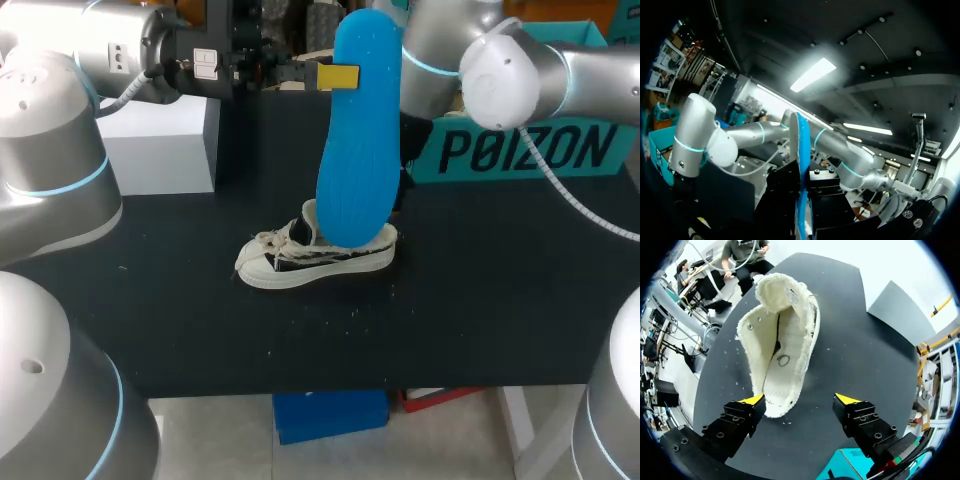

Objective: Take the shoe out of the shoebox, open the shoe tongue, remove and reinsert the insole, then place the shoe into the shoebox

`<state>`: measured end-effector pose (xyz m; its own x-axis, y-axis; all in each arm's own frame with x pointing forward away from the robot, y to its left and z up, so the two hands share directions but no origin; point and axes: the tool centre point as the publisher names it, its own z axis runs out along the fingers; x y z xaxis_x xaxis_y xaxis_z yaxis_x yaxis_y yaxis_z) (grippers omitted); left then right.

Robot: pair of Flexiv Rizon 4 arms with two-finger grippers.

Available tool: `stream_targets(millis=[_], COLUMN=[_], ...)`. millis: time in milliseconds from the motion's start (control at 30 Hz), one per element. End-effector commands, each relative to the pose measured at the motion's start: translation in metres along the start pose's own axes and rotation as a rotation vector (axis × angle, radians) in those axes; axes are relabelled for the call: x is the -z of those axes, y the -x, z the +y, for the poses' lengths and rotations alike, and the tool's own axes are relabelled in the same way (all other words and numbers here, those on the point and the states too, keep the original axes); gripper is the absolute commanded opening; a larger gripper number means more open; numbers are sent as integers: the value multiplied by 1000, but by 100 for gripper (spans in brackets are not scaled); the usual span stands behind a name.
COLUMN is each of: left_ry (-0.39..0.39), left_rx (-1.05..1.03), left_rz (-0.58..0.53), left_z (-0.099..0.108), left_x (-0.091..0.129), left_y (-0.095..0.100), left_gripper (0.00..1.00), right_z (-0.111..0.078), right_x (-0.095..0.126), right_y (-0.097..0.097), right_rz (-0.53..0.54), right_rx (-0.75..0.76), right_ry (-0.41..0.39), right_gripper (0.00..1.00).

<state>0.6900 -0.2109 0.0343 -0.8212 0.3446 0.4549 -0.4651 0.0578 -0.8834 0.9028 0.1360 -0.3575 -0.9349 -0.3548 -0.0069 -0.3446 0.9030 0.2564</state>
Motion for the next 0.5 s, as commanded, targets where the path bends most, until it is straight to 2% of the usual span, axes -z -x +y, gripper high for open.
stream_targets(millis=[33, 300, 500], left_ry=[-1, -1, -1], left_rx=[-1, -1, -1], left_rz=[-2, -2, -2], left_z=[1, 1, 1], left_x=[-1, -1, -1], left_y=[0, 0, 0], left_gripper=[0, 0, 0], right_z=[17, 40, 54], right_x=[-6, -18, -33], right_y=[9, 13, 16], right_rz=[31, 24, 32], right_rx=[-1, 10, 46], right_ry=[-205, -230, -263], right_gripper=[85, 78, 79])
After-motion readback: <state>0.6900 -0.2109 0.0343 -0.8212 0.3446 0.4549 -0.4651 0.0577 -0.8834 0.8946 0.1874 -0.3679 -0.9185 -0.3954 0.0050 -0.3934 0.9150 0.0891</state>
